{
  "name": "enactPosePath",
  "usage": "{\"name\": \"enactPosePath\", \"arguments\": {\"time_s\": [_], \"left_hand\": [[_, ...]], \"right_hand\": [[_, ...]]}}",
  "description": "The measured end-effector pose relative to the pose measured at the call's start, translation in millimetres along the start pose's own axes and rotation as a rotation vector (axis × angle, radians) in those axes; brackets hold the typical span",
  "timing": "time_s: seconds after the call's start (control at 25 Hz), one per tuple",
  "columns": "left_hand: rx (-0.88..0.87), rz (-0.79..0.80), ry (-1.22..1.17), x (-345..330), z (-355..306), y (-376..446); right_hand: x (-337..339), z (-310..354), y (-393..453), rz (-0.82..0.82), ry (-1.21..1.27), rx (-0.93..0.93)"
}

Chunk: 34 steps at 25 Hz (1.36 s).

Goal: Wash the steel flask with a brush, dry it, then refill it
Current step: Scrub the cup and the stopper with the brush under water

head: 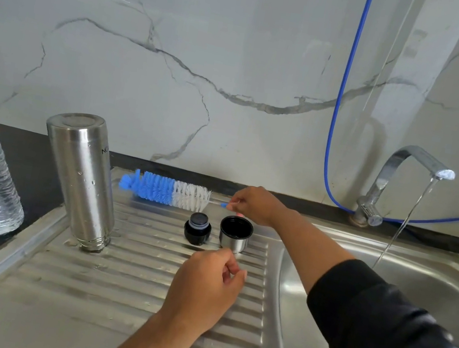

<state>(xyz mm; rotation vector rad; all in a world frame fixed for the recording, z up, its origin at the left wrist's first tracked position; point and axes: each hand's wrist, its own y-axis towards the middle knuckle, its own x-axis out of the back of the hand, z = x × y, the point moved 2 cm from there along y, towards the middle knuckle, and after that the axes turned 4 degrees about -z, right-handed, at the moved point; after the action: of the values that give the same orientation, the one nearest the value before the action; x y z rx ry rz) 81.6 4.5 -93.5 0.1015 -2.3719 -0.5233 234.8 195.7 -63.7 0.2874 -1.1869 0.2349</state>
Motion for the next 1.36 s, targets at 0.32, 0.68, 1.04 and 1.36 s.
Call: {"name": "enactPosePath", "arguments": {"time_s": [0.32,0.68,1.04,1.36], "left_hand": [[0.03,-0.003,-0.041,-0.9,-0.4,0.1],[0.047,0.005,-0.06,1.5,-1.7,-1.0],[0.033,-0.009,-0.077,-1.1,0.7,1.4],[0.04,-0.004,-0.08,-2.1,1.0,1.6]], "right_hand": [[44.5,-28.6,-88.8,-0.692,0.6,-0.289],[34.3,-113.5,-116.5,-1.04,1.068,-1.097],[48.6,-112.9,-98.2,-1.173,1.286,-1.149],[68.1,-115.7,-95.6,-1.164,1.462,-1.215]]}}
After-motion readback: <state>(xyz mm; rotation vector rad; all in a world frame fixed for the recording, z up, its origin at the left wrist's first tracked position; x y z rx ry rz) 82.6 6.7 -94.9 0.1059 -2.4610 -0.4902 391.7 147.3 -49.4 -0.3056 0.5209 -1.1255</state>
